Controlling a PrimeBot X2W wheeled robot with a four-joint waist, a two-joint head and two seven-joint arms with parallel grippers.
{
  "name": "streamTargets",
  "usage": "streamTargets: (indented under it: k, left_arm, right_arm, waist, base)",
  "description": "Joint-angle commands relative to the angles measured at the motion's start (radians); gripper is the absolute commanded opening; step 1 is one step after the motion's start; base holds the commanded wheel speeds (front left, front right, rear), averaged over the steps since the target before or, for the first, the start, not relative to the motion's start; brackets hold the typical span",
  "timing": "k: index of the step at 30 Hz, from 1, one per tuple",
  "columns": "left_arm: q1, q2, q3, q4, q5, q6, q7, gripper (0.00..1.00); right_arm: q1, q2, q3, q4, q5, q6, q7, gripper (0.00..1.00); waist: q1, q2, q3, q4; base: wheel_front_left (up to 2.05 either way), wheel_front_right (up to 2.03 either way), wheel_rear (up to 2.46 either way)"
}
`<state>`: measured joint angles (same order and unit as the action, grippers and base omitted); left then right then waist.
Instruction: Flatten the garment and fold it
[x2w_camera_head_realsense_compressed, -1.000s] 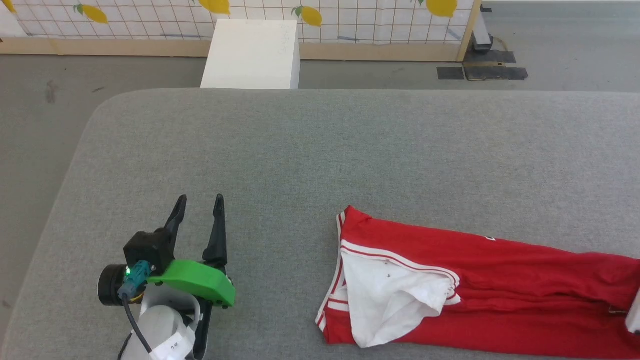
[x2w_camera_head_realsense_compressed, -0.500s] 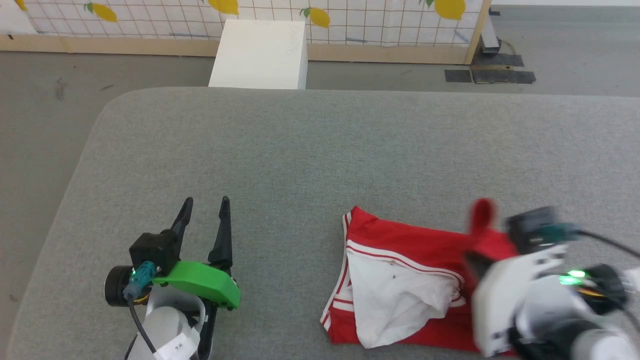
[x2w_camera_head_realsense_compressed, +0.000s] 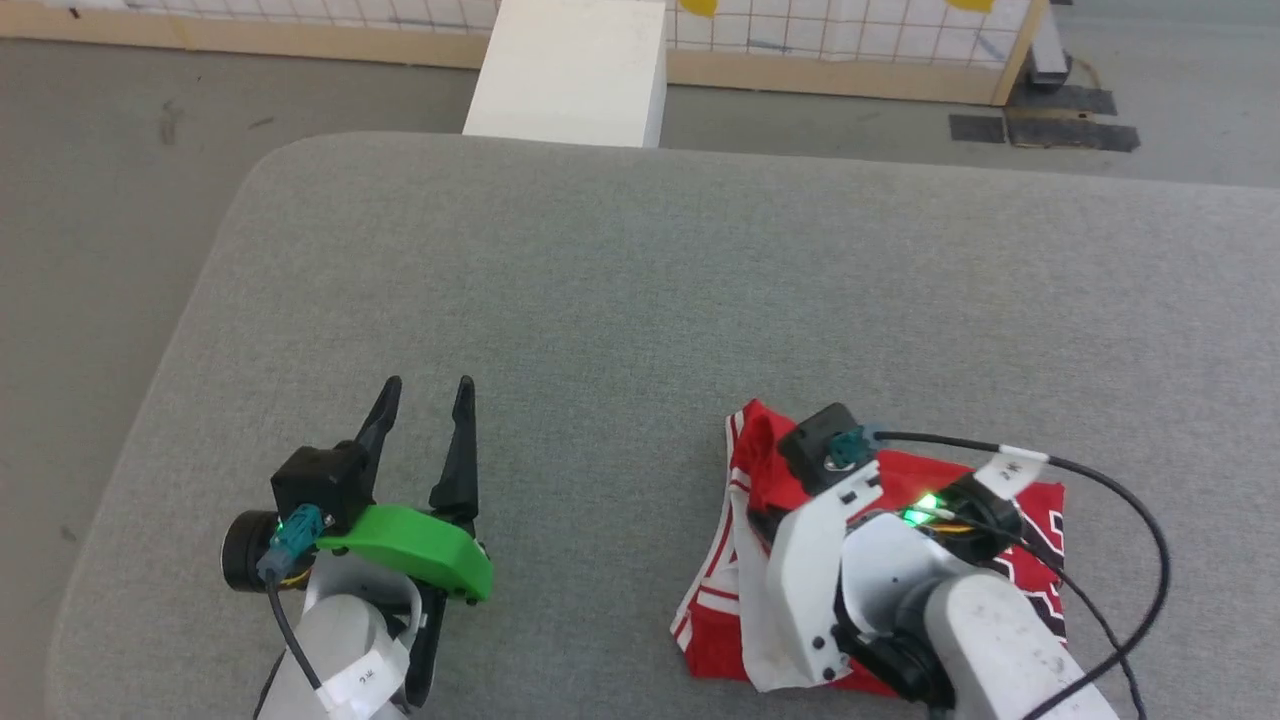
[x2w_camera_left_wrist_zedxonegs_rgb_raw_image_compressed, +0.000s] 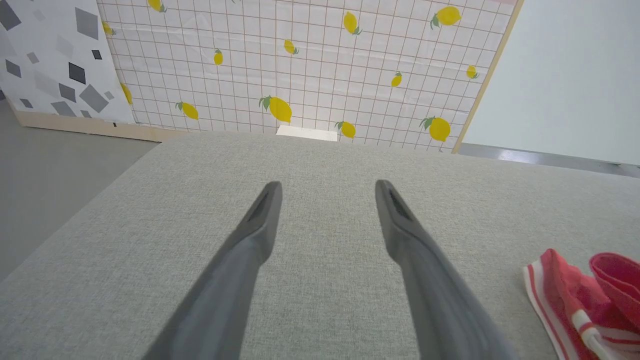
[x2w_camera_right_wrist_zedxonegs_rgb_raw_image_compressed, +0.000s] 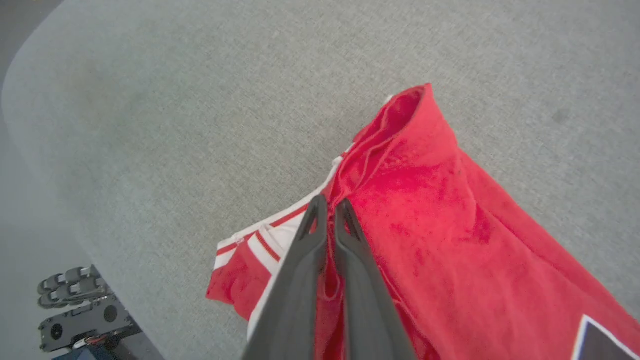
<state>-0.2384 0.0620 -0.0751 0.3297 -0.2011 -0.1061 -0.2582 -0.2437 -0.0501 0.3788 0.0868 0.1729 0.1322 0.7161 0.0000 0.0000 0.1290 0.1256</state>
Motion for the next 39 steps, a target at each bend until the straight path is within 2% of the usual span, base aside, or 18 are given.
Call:
streamTargets:
  k: [1,3,4,5,8,14,17,22,26,30,39]
  left_arm:
    - [-0.019,-0.006,0.001,0.003,0.010,-0.006,-0.004,1.00]
    - [-0.019,-0.007,0.001,0.003,0.009,-0.006,-0.004,1.00]
    - [-0.019,-0.007,0.001,0.003,0.010,-0.006,-0.004,1.00]
    - [-0.019,-0.008,0.002,0.003,0.009,-0.006,-0.004,1.00]
    - [-0.015,-0.009,0.005,0.004,0.009,-0.005,-0.004,1.00]
    - [-0.004,-0.010,0.015,-0.001,0.010,-0.004,-0.004,1.00]
    - [0.007,-0.010,0.022,-0.004,0.013,-0.004,-0.004,1.00]
    - [0.021,-0.011,0.036,-0.017,0.017,-0.005,-0.004,1.00]
    - [0.031,-0.010,0.046,-0.025,0.020,-0.007,-0.004,1.00]
    - [0.035,-0.010,0.048,-0.027,0.021,-0.009,-0.004,1.00]
    - [0.035,-0.011,0.046,-0.026,0.021,-0.013,-0.004,1.00]
  right_arm:
    - [-0.028,0.000,0.016,0.039,0.014,-0.002,-0.019,0.00]
    - [-0.045,0.000,0.033,0.088,0.041,-0.002,-0.033,0.00]
    - [-0.053,0.000,0.038,0.104,0.052,-0.002,-0.044,0.22]
    - [-0.060,0.000,0.047,0.119,0.070,-0.002,-0.059,1.00]
    - [-0.074,0.000,0.057,0.125,0.125,-0.002,-0.123,1.00]
    - [-0.060,0.000,-0.008,-0.009,0.298,-0.002,-0.439,1.00]
    - [-0.015,0.000,-0.089,-0.091,0.349,-0.002,-0.602,1.00]
    - [0.106,0.000,-0.267,-0.171,0.341,-0.002,-0.748,1.00]
    - [0.192,0.000,-0.400,-0.139,0.289,-0.002,-0.760,1.00]
    - [0.242,0.000,-0.494,-0.043,0.309,-0.002,-0.740,1.00]
    - [0.239,0.000,-0.487,0.222,0.497,-0.002,-0.584,1.00]
  waist:
    - [0.0000,0.0000,0.012,0.012]
    - [0.0000,0.0000,0.014,0.015]
    - [0.0000,0.0000,0.015,0.015]
    - [0.0000,0.0000,0.015,0.016]
    - [0.0000,0.0000,0.010,0.011]
    - [0.0000,0.0000,-0.014,-0.015]
    - [0.0000,0.0000,-0.027,-0.034]
    - [0.0000,0.0000,-0.039,-0.066]
    - [0.0000,0.0000,-0.041,-0.089]
    - [0.0000,0.0000,-0.043,-0.097]
    - [0.0000,0.0000,-0.037,-0.090]
  base:
    - [0.00,0.00,0.00]
    - [0.00,0.00,0.00]
    - [0.00,0.00,0.00]
    - [0.00,0.00,0.00]
    - [0.00,0.00,0.00]
    - [0.00,0.00,0.00]
    - [0.00,0.00,0.00]
    - [0.00,0.00,0.00]
    - [0.00,0.00,0.00]
    - [0.00,0.00,0.00]
    - [0.00,0.00,0.00]
